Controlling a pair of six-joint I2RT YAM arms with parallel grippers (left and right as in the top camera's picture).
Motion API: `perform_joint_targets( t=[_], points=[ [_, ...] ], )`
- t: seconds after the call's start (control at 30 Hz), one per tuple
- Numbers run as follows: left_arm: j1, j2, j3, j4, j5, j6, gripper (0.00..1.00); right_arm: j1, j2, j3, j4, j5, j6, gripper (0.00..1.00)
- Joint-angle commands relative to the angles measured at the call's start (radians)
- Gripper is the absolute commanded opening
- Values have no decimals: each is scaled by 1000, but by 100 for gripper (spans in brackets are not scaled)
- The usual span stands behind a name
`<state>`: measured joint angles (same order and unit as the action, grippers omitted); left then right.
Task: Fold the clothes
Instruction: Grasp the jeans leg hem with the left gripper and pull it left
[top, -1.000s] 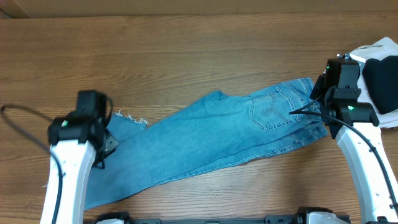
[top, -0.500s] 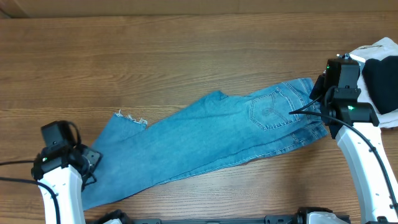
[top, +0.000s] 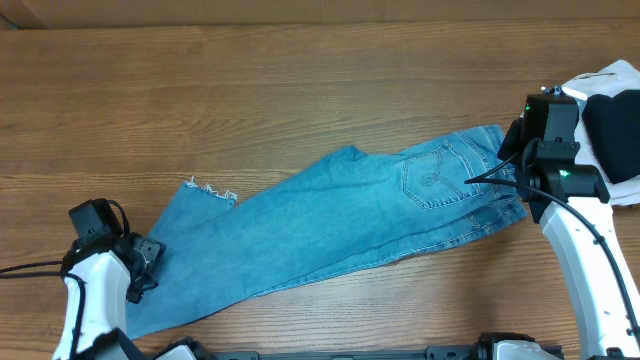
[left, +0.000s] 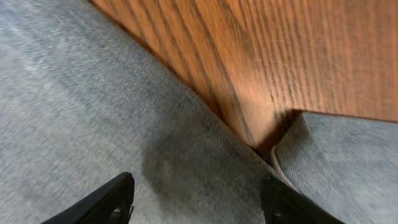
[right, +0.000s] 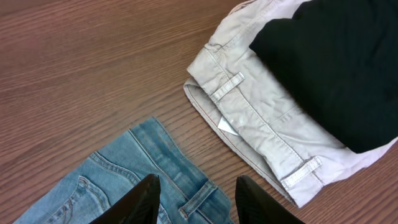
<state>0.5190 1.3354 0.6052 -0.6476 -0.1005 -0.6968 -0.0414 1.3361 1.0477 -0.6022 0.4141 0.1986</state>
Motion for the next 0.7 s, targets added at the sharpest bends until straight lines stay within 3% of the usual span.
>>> perform_joint_targets(
  t=[0.0, 0.1, 0.23, 0.37, 0.67],
  points=[
    [6, 71, -10, 32, 0, -5, 68, -1, -10, 20, 6, -5, 4, 43],
    [6, 120, -10, 54, 1, -11, 63, -1, -10, 20, 6, -5, 3, 43],
    [6, 179, -10, 81, 1, 6, 30, -1, -10, 20, 6, -5, 3, 43],
    [6, 198, -10, 85, 2, 27, 4, -1, -10, 20, 6, -5, 3, 43],
    [6, 163, -2, 78, 75, 90, 4, -1, -10, 20, 6, -5, 3, 44]
  ],
)
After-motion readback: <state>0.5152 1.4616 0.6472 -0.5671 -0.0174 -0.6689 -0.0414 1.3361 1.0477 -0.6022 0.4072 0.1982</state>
